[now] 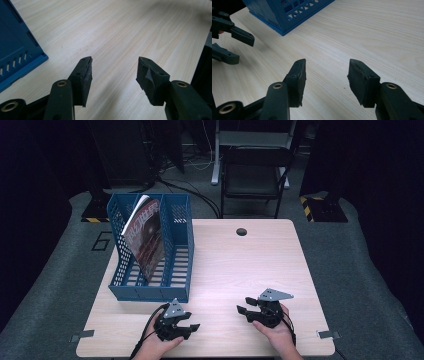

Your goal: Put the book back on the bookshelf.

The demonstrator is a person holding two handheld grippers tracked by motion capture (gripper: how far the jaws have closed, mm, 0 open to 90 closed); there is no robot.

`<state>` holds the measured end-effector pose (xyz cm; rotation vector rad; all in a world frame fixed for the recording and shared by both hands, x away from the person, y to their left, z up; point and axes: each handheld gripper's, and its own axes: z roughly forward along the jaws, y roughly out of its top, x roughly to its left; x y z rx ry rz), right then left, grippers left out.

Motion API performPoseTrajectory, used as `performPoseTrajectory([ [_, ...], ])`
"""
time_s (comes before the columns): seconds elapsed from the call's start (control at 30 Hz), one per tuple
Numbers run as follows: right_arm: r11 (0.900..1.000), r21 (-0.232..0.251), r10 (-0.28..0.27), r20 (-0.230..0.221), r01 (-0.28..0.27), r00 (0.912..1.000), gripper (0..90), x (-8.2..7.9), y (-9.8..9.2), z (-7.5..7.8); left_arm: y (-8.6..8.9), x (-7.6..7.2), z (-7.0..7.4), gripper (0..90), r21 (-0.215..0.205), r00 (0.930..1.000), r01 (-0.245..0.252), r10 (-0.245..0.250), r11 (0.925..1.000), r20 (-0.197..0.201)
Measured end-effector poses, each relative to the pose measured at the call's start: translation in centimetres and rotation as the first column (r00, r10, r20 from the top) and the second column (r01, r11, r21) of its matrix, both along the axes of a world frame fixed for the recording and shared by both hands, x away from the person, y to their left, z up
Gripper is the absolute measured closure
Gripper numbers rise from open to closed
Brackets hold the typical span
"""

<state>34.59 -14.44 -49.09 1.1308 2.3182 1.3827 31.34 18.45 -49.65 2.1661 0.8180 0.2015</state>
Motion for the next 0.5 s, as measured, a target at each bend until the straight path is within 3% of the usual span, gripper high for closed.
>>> performPoseTrajectory([
  [0.1,1.000,-0.002,-0.001,0.002,0.001,1.0000,48.3,0.0,0.0,-0.1,0.0,0.1,-0.4,46.0,-0.017,0.9999,-0.010,0.010,0.9998,-0.004],
  [0.4,1.000,-0.024,-0.006,-0.011,0.006,0.9999,48.1,0.0,-0.3,-0.6,-0.2,0.4,-1.2,44.2,0.024,0.9990,0.025,-0.024,0.9994,-0.039],
  [0.5,0.999,-0.033,-0.015,-0.022,0.014,0.9997,47.9,0.0,-0.3,-0.8,-0.5,0.4,-1.5,43.6,0.045,0.9987,0.040,-0.039,0.9982,-0.033],
])
